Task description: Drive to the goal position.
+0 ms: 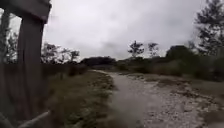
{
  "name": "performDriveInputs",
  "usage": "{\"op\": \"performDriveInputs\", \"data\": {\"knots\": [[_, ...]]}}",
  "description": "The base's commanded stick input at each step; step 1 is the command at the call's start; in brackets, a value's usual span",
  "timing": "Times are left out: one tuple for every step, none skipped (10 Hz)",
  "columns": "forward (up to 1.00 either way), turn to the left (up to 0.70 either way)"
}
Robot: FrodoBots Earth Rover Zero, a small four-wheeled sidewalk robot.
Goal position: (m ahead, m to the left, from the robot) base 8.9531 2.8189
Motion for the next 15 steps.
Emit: {"op": "performDriveInputs", "data": {"knots": [[0.85,-0.27],[0.85,0.00],[0.85,0.00],[0.85,0.00],[0.85,0.00],[0.85,0.00],[0.85,0.00],[0.85,0.00],[0.85,0.00],[0.85,0.00],[0.85,0.00],[0.85,0.00],[0.85,0.00],[0.85,0.00],[0.85,0.00]]}}
